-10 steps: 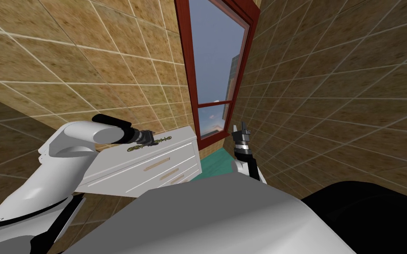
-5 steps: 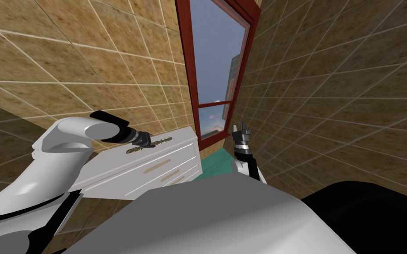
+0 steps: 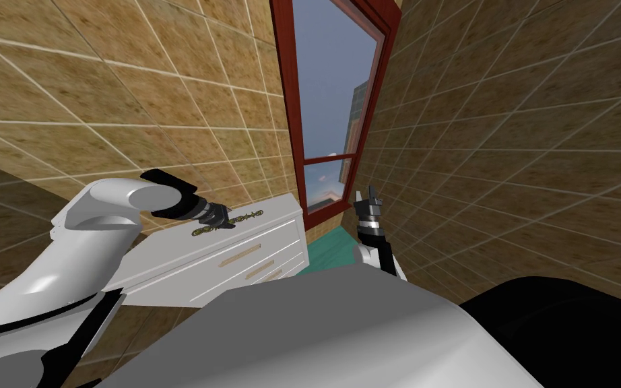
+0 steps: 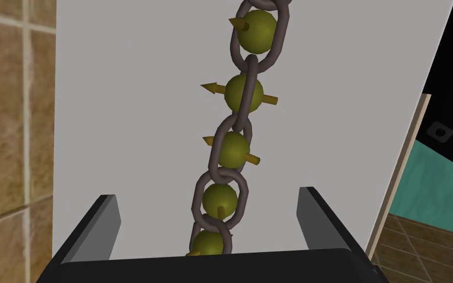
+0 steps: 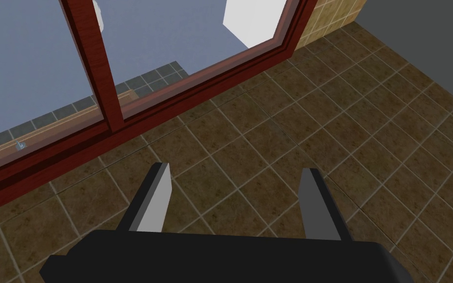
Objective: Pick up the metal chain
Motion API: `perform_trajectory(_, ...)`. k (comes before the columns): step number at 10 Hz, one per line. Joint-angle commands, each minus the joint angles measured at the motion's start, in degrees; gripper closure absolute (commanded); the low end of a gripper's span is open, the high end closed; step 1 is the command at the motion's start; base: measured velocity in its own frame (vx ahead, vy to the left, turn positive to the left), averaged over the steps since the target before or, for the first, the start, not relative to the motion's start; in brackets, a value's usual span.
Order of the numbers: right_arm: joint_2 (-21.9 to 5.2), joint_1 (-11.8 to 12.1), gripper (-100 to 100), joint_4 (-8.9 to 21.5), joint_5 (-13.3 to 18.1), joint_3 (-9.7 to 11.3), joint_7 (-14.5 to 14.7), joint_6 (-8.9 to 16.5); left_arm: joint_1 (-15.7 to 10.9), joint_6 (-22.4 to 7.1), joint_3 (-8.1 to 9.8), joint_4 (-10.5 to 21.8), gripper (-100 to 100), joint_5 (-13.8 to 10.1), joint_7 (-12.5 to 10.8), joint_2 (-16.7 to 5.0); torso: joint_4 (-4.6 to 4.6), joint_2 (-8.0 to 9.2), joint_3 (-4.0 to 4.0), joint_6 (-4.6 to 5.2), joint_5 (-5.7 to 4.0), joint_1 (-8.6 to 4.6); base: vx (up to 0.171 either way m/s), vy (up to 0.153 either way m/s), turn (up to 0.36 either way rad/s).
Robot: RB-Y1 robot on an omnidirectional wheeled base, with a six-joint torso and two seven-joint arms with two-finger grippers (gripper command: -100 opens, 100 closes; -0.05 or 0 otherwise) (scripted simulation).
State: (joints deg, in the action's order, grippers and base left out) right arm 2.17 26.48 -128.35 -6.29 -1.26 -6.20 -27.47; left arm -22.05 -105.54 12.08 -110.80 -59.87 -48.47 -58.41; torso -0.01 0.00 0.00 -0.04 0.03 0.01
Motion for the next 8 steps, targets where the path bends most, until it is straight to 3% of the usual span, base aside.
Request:
perform_trajectory(1,0.0,0.0,0,0.0,0.0,0.0,0.0,0.0,0.6,1.8,-0.72,1.5,-100,1.4,1.3,0.8,0.00,0.00,0.00,0.00,0.00,0.00,0.000,-0.010,-0.029)
perform_trajectory(3,0.0,0.0,0,0.0,0.0,0.0,0.0,0.0,1.2,3.5,-1.44,3.0,-100,2.8,2.5,1.5,0.00,0.00,0.00,0.01,-0.01,-0.06,-0.001,-0.015,-0.021)
perform_trajectory(4,0.0,0.0,0,0.0,0.0,0.0,0.0,0.0,1.1,2.8,-1.16,2.3,-100,2.4,2.0,1.3,-0.04,-0.02,-0.03,0.03,0.02,-0.05,-0.002,-0.007,0.001)
perform_trajectory(5,0.0,0.0,0,0.0,0.0,0.0,0.0,0.0,1.1,3.1,-1.20,2.5,100,2.5,2.2,1.3,-0.08,-0.11,-0.09,0.05,0.06,0.02,0.000,0.000,0.000)
perform_trajectory(8,0.0,0.0,0,0.0,0.0,0.0,0.0,0.0,1.1,3.1,-1.22,2.4,100,2.5,2.2,1.3,-0.11,-0.19,-0.15,0.00,0.11,0.10,0.000,0.000,0.000)
